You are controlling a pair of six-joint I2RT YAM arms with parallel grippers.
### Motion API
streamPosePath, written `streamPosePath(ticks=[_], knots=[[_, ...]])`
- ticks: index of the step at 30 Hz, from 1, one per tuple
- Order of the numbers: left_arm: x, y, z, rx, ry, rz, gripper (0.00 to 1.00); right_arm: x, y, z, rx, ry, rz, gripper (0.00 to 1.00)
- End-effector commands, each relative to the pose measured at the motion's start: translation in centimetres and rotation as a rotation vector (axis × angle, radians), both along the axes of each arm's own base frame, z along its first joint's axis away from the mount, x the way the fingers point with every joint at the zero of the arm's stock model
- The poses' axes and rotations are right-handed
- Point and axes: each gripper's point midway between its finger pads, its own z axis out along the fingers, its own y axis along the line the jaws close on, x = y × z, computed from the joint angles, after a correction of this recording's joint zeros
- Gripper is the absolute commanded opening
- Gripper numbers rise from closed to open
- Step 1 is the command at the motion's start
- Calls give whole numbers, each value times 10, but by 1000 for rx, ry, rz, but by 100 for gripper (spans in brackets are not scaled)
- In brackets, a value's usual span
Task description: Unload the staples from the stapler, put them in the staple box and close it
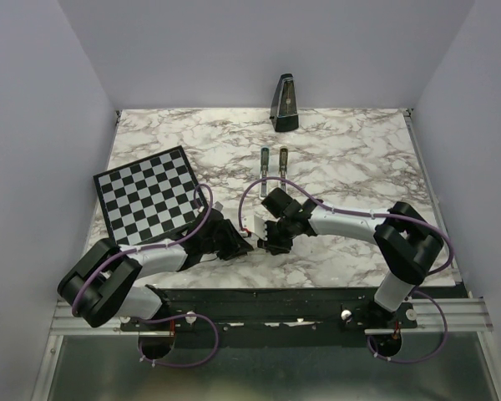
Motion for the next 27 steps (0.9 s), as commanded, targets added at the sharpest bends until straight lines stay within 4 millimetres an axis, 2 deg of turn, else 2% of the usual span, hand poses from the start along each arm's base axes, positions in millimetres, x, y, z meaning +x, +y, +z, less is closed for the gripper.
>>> streamPosePath(ticks=[1,27], knots=[[3,-9,9,-28,-23,-27,38,-1,4,-1,-1,30,2,37],[4,-10,8,-11,-31,-39,36,-3,11,0,-3,40,20,37]])
